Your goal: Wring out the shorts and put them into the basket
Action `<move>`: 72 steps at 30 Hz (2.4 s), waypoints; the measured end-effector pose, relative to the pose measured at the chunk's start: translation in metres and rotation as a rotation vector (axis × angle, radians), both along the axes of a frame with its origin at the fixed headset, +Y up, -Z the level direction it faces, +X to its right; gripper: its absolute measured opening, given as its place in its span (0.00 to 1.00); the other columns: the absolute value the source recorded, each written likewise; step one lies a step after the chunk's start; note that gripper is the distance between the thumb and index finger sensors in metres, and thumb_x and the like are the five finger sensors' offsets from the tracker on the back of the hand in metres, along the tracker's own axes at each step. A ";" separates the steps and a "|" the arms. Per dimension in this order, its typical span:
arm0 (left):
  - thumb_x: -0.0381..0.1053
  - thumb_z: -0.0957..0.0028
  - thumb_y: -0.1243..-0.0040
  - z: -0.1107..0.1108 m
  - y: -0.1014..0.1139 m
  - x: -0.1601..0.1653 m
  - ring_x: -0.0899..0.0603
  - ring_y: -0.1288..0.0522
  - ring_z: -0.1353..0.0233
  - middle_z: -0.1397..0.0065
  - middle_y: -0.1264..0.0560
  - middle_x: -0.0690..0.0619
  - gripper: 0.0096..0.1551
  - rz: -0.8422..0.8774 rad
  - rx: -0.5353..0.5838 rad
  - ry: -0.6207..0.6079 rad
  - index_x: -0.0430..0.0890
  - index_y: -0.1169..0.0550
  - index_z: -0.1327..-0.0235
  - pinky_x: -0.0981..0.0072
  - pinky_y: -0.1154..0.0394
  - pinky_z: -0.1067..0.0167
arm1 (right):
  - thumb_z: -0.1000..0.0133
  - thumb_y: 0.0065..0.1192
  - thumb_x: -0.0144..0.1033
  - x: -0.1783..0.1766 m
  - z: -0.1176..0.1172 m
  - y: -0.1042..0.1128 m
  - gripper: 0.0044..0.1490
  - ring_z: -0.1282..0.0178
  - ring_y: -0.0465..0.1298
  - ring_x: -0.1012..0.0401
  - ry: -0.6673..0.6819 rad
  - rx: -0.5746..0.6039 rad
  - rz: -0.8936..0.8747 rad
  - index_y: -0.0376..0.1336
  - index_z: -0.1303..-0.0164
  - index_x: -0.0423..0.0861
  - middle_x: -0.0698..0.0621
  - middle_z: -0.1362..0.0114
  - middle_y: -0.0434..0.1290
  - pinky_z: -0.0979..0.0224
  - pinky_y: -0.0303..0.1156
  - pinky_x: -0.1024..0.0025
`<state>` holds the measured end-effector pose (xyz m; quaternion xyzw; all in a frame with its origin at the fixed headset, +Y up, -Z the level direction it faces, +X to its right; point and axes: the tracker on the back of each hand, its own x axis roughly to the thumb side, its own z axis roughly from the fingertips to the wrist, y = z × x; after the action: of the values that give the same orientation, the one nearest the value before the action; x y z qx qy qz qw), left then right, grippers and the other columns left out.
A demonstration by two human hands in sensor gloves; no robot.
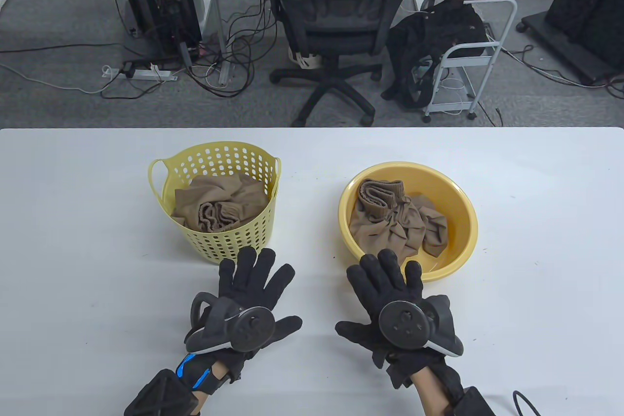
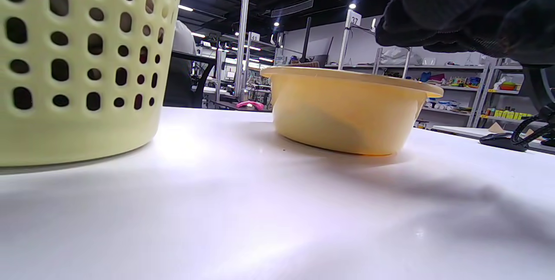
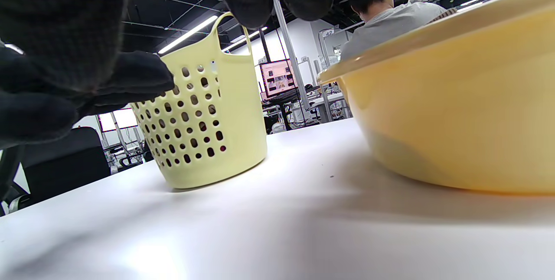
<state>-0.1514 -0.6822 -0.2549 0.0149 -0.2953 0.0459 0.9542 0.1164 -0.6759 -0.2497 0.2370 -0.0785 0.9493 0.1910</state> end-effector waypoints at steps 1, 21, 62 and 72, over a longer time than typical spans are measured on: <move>0.74 0.44 0.44 -0.001 -0.001 -0.001 0.12 0.55 0.19 0.11 0.54 0.25 0.55 0.005 -0.007 0.003 0.45 0.46 0.13 0.14 0.58 0.37 | 0.53 0.68 0.71 0.000 0.000 0.000 0.64 0.17 0.45 0.32 -0.001 -0.001 0.000 0.52 0.19 0.40 0.32 0.17 0.51 0.29 0.39 0.21; 0.73 0.44 0.44 0.000 -0.005 -0.010 0.12 0.55 0.18 0.11 0.53 0.26 0.54 0.015 -0.012 0.002 0.45 0.46 0.14 0.14 0.57 0.36 | 0.52 0.68 0.71 -0.003 -0.001 0.004 0.65 0.18 0.42 0.31 -0.005 -0.022 0.032 0.50 0.18 0.39 0.31 0.16 0.47 0.28 0.40 0.21; 0.73 0.44 0.44 0.001 -0.006 -0.017 0.12 0.55 0.18 0.11 0.54 0.26 0.54 0.040 -0.025 -0.009 0.45 0.47 0.14 0.14 0.57 0.36 | 0.50 0.72 0.62 0.010 -0.171 0.051 0.65 0.19 0.45 0.29 -0.339 -0.196 0.277 0.44 0.17 0.38 0.31 0.16 0.43 0.26 0.52 0.25; 0.73 0.44 0.44 0.001 -0.006 -0.017 0.12 0.55 0.18 0.11 0.54 0.26 0.55 0.036 -0.031 -0.020 0.45 0.47 0.14 0.14 0.57 0.36 | 0.52 0.75 0.61 0.014 -0.199 0.039 0.66 0.18 0.44 0.30 -0.385 -0.253 0.310 0.43 0.17 0.39 0.32 0.17 0.42 0.26 0.50 0.25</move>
<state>-0.1684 -0.6877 -0.2541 0.0048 -0.3038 0.0679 0.9503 0.1305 -0.6373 -0.4484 0.0354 0.0427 0.9970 0.0533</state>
